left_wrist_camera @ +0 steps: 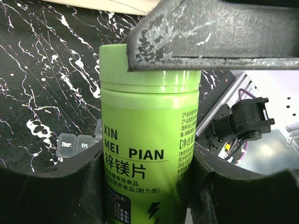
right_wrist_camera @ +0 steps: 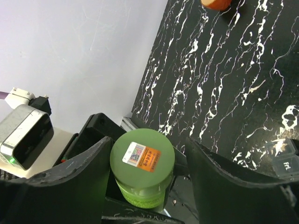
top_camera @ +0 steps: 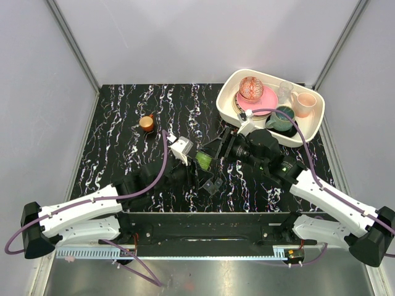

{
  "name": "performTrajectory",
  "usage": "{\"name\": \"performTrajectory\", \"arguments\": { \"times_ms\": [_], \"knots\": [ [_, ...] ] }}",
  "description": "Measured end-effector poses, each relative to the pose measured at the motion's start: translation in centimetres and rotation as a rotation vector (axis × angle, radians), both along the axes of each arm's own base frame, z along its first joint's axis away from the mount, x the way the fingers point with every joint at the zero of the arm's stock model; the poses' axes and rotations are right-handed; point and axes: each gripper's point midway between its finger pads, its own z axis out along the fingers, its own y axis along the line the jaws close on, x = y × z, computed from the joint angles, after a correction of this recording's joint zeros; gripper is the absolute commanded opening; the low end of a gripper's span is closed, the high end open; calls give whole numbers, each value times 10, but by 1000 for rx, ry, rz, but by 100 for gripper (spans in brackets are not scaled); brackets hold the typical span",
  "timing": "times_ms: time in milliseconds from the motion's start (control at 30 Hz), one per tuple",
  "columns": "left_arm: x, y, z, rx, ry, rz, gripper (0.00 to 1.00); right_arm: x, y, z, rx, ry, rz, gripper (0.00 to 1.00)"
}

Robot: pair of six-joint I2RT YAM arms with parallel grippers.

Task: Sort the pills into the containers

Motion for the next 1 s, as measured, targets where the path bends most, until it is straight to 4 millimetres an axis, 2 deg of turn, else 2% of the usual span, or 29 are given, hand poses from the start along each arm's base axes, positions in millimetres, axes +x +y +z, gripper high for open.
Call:
{"name": "performTrajectory", "arguments": {
  "times_ms": [167,233,300,333,500,533,667,833,1000],
  "knots": [
    [0,0,1,-5,1,1,0,0,2,-4,-5,9,2,70],
    [0,-1,1,-5,1,1,0,0,2,-4,-6,9,3,64],
    [0,-1,1,-4,2,1,0,-1,2,-3,-2,8,6,54],
    [0,-1,0,-3,3,0,0,-1,3,-2,2,7,9,46],
    [0,-1,-1,-1,7,2,0,-2,4,-3,2,2,14,24],
    [0,-1,-1,-1,7,2,0,-2,4,-2,4,0,16,16],
    [0,-1,-1,-5,11,3,0,-2,5,-2,11,-14,27,1],
    [-7,-4,3,-39,15,-36,0,-11,7,6,15,-100,96,0],
    [-31,-15,24,-143,1,-181,0,-39,4,33,56,-291,251,0]
  ]
}}
